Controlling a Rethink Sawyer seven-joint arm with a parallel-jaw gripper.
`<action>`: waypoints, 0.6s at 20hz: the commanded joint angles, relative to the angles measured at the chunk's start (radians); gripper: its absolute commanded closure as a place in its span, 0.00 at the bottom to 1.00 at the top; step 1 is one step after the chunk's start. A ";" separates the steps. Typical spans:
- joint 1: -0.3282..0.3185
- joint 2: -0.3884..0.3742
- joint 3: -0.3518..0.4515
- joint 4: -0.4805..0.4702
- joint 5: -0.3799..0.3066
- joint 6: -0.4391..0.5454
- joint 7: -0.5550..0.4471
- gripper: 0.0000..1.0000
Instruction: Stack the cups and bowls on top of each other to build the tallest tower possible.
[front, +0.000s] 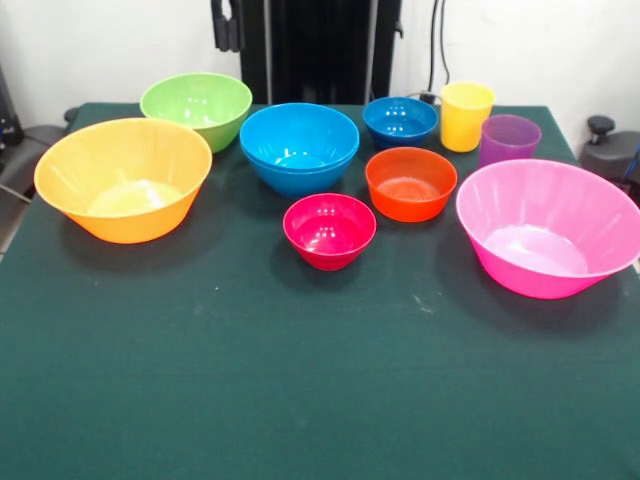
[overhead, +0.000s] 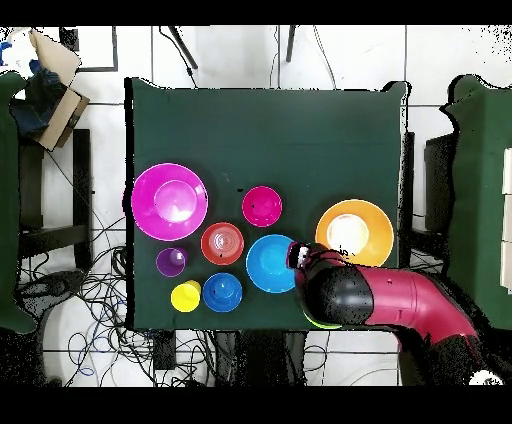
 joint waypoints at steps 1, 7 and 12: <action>-0.035 0.096 0.099 0.030 -0.108 0.008 -0.184 1.00; -0.098 0.131 0.157 0.026 -0.130 -0.007 -0.174 0.00; -0.102 0.113 0.158 0.032 -0.166 0.018 -0.170 0.00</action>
